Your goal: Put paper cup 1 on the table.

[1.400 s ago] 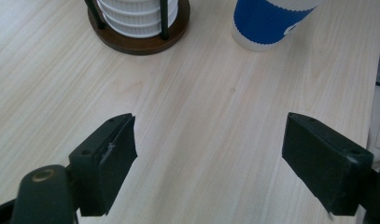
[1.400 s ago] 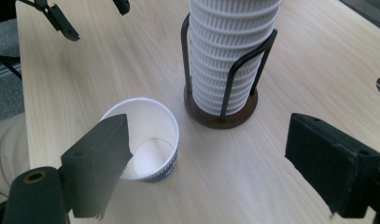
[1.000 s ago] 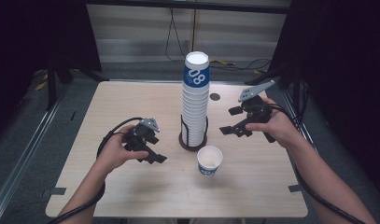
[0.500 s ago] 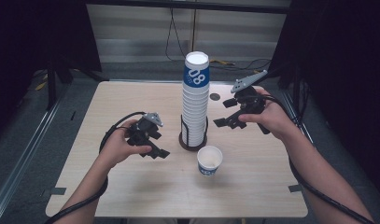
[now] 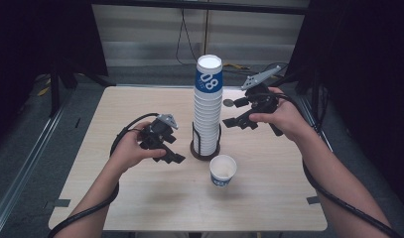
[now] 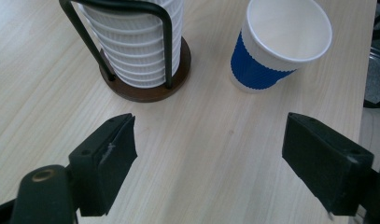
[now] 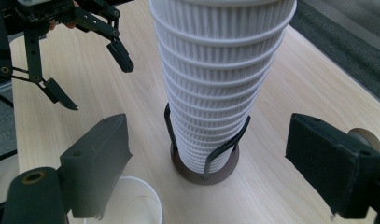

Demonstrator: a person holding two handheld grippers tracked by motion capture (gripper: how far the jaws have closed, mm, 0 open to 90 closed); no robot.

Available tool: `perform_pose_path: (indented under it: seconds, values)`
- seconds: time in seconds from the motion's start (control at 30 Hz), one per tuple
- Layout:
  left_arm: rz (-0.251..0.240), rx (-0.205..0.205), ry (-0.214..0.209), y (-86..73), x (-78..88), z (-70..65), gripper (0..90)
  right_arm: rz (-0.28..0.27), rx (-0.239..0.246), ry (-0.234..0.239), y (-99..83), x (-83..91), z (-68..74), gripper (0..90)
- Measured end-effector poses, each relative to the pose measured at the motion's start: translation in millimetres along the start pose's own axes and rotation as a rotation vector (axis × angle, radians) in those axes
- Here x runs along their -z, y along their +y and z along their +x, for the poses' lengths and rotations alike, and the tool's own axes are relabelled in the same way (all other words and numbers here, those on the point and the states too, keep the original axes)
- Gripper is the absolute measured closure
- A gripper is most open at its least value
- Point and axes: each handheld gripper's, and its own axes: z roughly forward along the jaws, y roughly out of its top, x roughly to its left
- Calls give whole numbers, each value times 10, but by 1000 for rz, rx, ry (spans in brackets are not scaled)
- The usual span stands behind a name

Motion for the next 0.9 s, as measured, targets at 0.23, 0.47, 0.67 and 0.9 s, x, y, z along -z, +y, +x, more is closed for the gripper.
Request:
perform_pose_path:
  seconds: [0.23,0.47,0.67,0.9]
  values:
    - [-9,-3,1,78,50,37,175,-3,1,0,91,-21,-10,129]
    - [-18,-4,0,181,100,71,173,-12,5,-2,217,-33,-38,129]
    - [-25,9,6,251,112,101,173,-10,11,-9,298,-53,-47,129]
    - [-37,14,10,336,134,117,173,-20,10,-9,354,-55,-60,129]
